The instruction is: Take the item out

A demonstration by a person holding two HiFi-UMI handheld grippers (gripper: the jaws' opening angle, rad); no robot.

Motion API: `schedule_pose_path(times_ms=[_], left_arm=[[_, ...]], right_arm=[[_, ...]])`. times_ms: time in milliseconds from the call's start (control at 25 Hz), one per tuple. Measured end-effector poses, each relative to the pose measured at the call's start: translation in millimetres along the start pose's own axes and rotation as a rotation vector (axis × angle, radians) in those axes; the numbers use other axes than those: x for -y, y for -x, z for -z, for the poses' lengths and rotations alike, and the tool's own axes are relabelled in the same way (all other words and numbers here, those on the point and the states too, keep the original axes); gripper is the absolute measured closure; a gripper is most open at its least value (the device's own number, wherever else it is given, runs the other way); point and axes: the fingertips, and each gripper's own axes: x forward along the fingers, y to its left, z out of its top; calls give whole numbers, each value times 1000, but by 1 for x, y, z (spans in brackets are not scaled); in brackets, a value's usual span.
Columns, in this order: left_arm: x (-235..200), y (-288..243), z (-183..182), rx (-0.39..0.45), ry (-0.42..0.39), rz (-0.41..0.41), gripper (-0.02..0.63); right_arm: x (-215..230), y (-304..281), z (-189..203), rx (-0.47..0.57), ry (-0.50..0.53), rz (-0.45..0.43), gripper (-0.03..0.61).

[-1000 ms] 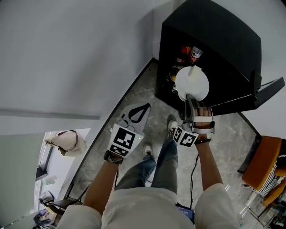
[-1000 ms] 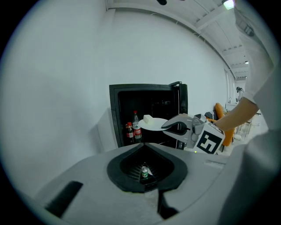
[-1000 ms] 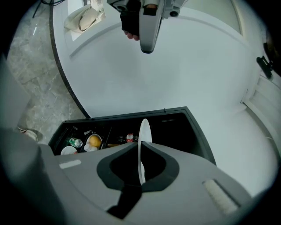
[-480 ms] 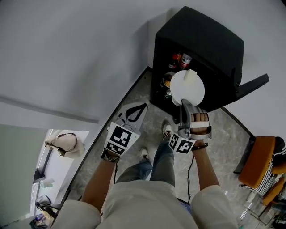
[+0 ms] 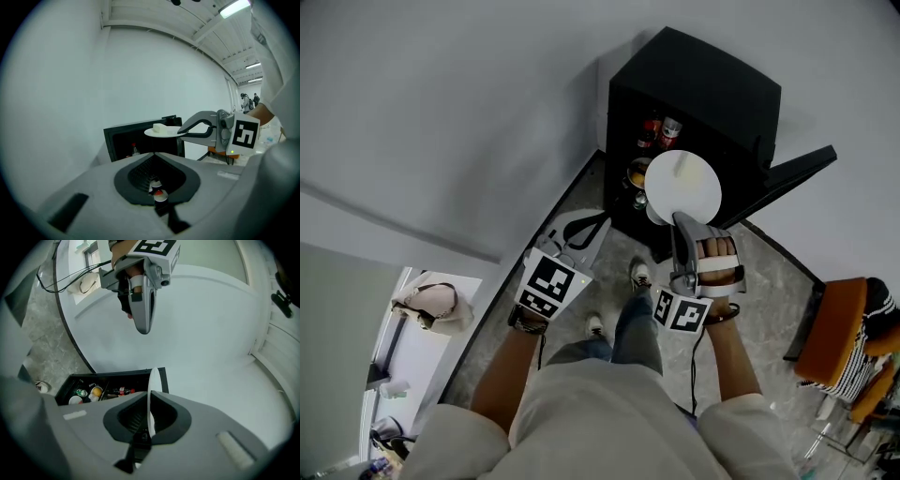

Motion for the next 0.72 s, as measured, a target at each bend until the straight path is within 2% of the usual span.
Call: schedule_pose_path(times_ms=[480,720], left_arm=[[20,14,-39,60,-29,3,611],[29,21,-56,90,-36,2,611]], right_arm=[[33,47,6,-5,-7,9,560],[39,66,0,4,-15,-60,560]])
